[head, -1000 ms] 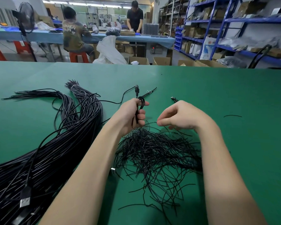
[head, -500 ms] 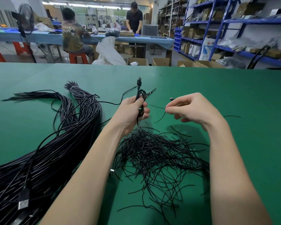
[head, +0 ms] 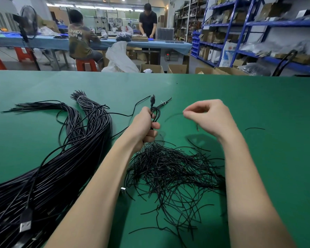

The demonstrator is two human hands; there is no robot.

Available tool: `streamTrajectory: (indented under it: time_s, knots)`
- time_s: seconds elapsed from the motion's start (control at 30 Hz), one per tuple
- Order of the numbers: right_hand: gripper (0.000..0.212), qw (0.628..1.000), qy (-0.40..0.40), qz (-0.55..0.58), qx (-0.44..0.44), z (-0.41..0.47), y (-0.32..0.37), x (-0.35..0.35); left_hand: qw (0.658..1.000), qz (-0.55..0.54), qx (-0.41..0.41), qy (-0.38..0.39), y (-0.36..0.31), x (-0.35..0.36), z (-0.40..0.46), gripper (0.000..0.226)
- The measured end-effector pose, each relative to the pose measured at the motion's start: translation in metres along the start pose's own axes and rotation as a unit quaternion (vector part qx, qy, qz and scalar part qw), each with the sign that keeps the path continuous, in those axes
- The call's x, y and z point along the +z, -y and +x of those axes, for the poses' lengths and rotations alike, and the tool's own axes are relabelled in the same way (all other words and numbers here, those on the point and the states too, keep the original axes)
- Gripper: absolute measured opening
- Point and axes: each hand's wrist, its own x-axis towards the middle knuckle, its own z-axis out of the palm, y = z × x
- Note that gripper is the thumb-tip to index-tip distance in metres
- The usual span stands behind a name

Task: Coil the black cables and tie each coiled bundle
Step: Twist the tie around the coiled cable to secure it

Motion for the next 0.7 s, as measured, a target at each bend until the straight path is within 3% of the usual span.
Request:
streamTrajectory:
  time_s: [0.07,0.17,0.43,0.57,0.7]
  knots:
    - [0.009,0.994,-0.045,0.092,-0.034,0.001,0.005,0.006,1.0,-0.002,0.011,0.002,0.001,0.002,0.0,0.015]
    - [0.01,0.983,-0.015,0.171,-0.067,-0.001,0.015,0.017,0.999,0.001,0.036,0.018,0.002,0.005,0.001,0.023]
    - [0.014,0.997,0.027,0.054,-0.056,-0.004,0.016,0.041,0.998,-0.029,0.03,0.053,-0.003,0.006,0.0,0.023]
    - [0.015,0.989,0.087,0.117,-0.035,-0.006,0.018,0.041,0.995,-0.018,0.041,0.085,-0.003,0.005,0.002,0.029]
    - [0.015,0.97,0.148,0.194,0.003,-0.009,0.017,0.041,0.996,-0.01,0.058,0.06,-0.002,0.007,0.004,0.028]
